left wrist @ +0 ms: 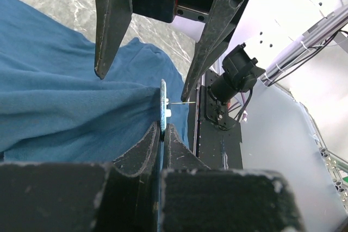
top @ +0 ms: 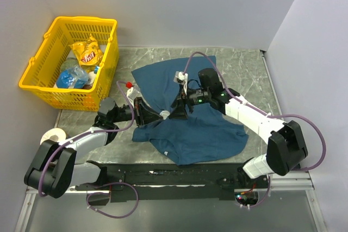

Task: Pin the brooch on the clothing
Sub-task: Pin the brooch to the clothes.

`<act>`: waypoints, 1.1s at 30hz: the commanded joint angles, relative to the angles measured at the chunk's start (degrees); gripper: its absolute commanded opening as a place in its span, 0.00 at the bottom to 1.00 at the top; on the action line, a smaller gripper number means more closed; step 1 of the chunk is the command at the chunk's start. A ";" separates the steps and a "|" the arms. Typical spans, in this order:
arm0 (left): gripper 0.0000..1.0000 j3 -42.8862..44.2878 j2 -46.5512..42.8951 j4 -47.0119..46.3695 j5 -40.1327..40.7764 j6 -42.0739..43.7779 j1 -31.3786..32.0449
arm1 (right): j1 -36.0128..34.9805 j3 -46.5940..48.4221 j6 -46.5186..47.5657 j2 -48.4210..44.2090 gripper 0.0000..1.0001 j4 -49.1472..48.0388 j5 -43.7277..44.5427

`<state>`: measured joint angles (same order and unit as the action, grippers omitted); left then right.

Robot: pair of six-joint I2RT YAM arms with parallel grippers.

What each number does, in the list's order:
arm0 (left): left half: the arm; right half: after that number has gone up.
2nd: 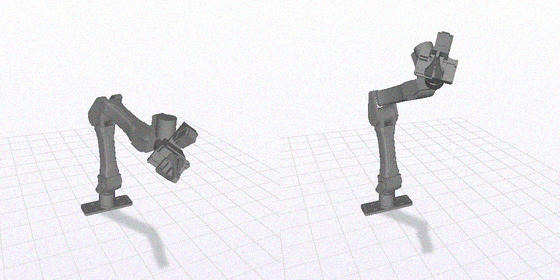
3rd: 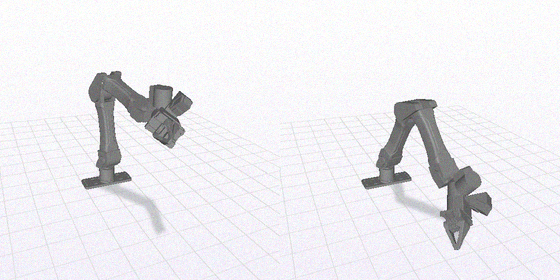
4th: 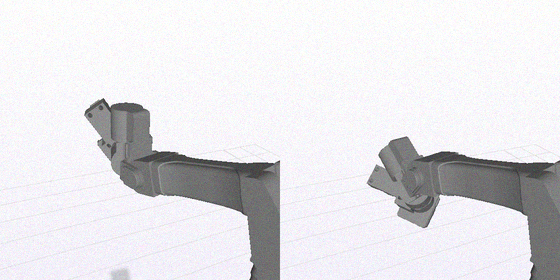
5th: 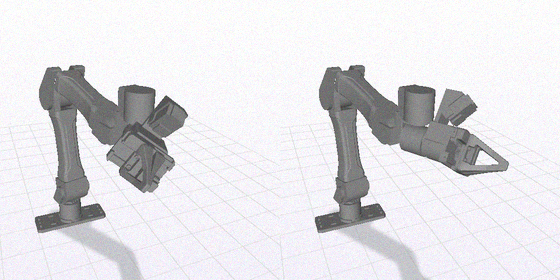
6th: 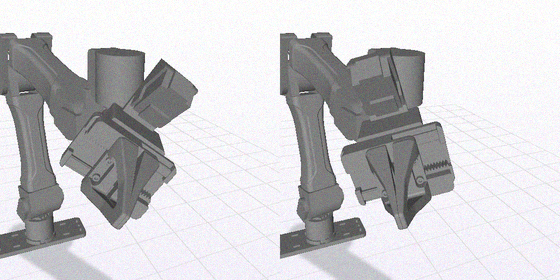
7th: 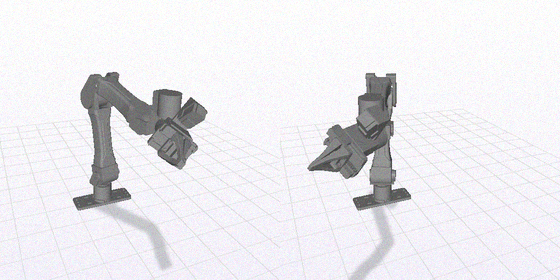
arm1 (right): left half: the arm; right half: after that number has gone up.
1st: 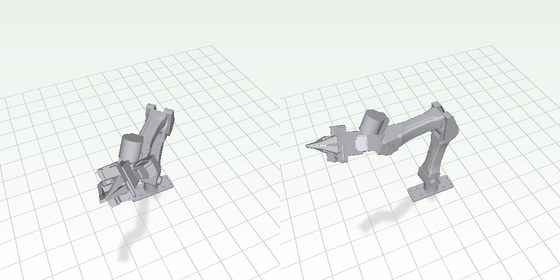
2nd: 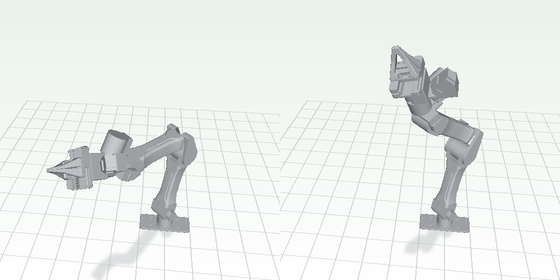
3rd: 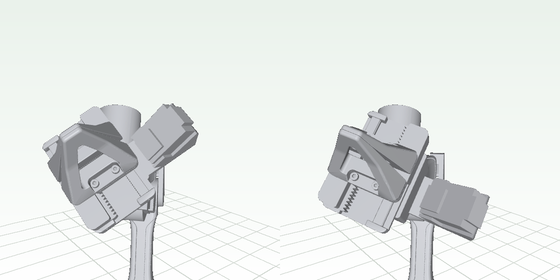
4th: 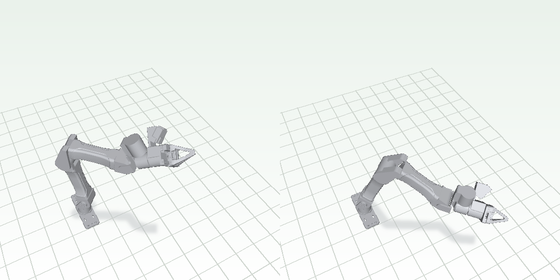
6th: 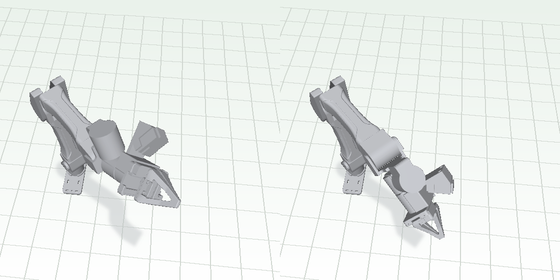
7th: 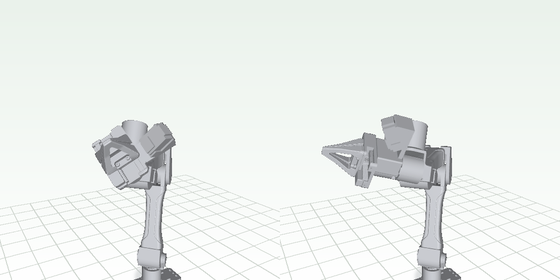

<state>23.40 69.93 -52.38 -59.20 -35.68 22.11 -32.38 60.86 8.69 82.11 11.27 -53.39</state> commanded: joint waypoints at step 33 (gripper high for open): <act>0.01 3.23 0.12 -5.98 -2.76 -2.29 0.83 | -0.14 3.82 -1.31 4.20 0.80 -6.08 -3.21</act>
<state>23.83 70.15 -53.39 -59.27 -37.34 22.09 -32.38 60.90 7.29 85.56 7.97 -56.05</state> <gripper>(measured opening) 0.052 0.798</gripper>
